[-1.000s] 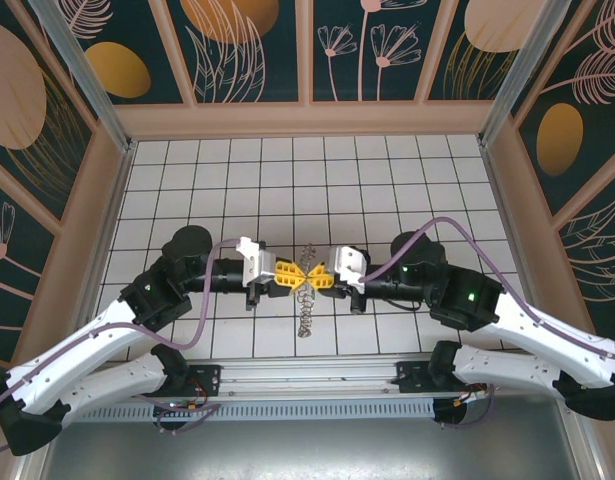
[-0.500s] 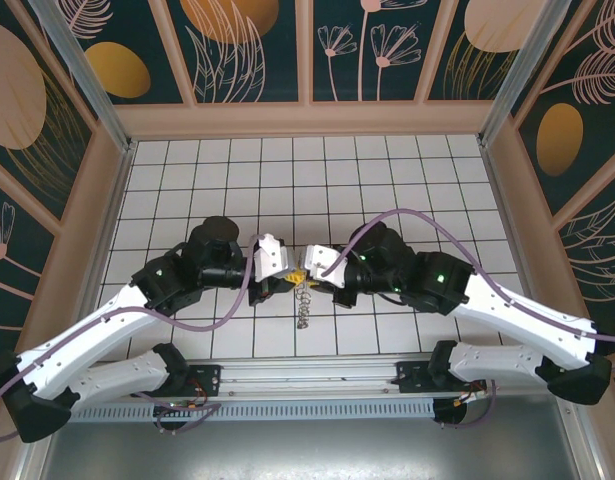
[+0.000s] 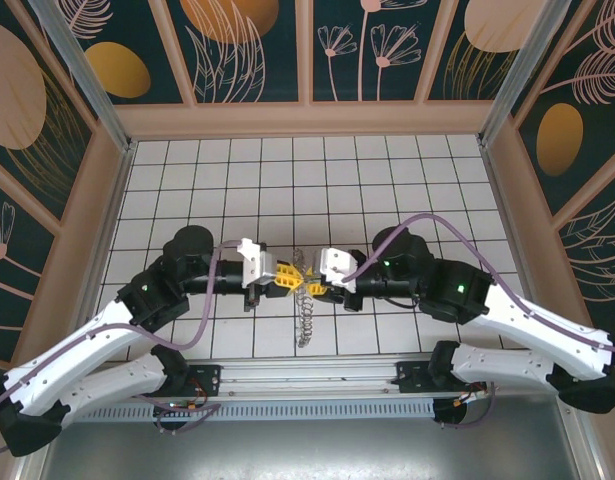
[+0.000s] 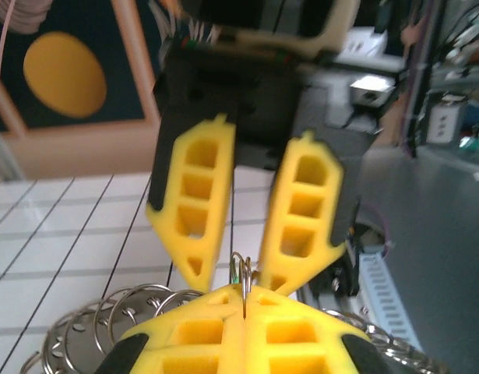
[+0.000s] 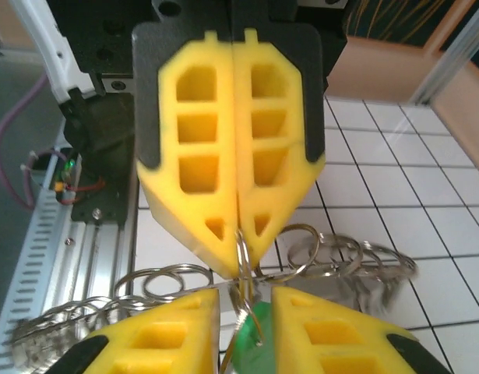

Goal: Put the keys on the keyring

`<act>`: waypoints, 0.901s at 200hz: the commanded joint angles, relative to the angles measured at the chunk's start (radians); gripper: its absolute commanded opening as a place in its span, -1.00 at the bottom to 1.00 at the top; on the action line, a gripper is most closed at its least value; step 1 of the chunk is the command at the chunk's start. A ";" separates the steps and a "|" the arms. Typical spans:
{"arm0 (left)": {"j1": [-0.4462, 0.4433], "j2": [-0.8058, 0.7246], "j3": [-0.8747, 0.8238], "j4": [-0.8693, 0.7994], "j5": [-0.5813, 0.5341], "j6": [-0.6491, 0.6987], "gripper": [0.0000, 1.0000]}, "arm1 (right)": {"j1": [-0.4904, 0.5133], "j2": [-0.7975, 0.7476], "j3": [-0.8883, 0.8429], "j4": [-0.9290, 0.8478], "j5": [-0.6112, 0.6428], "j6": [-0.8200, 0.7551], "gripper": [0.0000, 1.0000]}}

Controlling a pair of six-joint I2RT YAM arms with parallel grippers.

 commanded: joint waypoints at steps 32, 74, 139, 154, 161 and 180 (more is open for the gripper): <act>-0.006 -0.016 -0.018 0.200 0.144 -0.094 -1.00 | -0.001 -0.040 -0.033 0.088 -0.070 0.025 -0.76; -0.006 -0.028 -0.022 0.220 0.142 -0.105 -1.00 | -0.001 -0.063 -0.036 0.099 -0.085 0.028 -0.99; -0.006 -0.037 -0.067 0.372 0.142 -0.180 -1.00 | -0.003 -0.009 -0.028 0.045 -0.061 0.048 -1.00; -0.006 -0.036 -0.095 0.431 0.139 -0.208 -1.00 | -0.003 0.007 -0.023 0.046 -0.067 0.045 -1.00; -0.006 -0.035 -0.105 0.458 0.140 -0.221 -1.00 | -0.003 0.010 -0.022 0.051 -0.071 0.044 -1.00; -0.006 -0.040 -0.136 0.523 0.124 -0.255 -1.00 | -0.003 0.011 -0.024 0.065 -0.056 0.044 -0.99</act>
